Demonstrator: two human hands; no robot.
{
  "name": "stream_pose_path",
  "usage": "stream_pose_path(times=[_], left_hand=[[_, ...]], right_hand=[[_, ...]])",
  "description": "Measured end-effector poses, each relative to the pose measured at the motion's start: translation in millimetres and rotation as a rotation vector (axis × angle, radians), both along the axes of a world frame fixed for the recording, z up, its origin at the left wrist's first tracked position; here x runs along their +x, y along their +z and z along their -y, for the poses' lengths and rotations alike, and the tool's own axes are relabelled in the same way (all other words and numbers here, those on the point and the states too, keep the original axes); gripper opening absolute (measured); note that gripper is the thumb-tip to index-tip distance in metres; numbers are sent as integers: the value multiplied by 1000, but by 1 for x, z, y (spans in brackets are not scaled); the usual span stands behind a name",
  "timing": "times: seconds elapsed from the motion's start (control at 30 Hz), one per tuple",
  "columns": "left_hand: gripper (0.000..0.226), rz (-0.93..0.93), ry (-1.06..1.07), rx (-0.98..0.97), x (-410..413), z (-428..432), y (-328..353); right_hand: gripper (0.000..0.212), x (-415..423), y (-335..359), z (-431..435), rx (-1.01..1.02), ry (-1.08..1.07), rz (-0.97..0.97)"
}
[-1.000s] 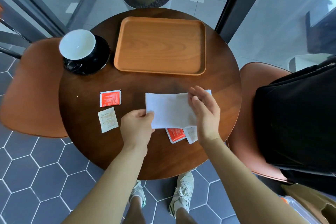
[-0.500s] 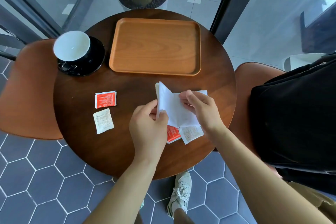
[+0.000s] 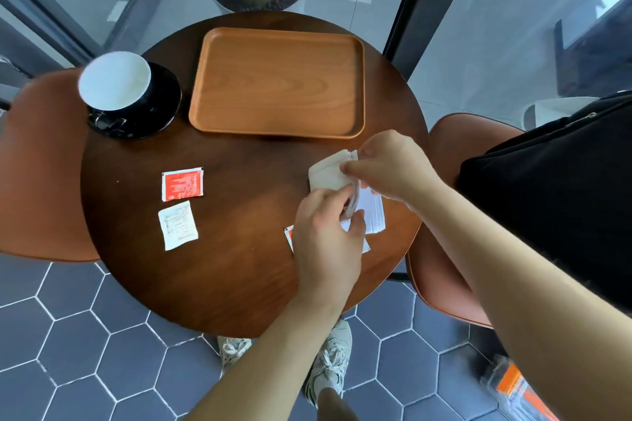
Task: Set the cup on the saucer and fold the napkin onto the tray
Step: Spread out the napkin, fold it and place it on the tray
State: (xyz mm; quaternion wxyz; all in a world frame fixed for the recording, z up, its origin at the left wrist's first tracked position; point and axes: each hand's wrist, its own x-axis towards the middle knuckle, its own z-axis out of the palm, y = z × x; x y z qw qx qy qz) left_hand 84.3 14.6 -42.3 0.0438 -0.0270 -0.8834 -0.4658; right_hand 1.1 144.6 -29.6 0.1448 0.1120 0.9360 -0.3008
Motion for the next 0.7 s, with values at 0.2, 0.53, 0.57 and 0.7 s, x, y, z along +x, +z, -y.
stream_pose_path(times=[0.2,0.53,0.57,0.7], left_hand=[[19,-75,-33,-66,4,-22,-18],[12,-54,-121,-161,8,-27,-37],[11,-57,-134,-176,8,-27,-39],[8,-93,-191,-218,9,-26,-46]], right_hand=[[23,2,-21,-18,87,38,-2],[13,18,-50,-31,-74,-195,-24],[12,19,-51,-30,-86,-210,-28],[6,20,-52,-30,-73,-226,-30]])
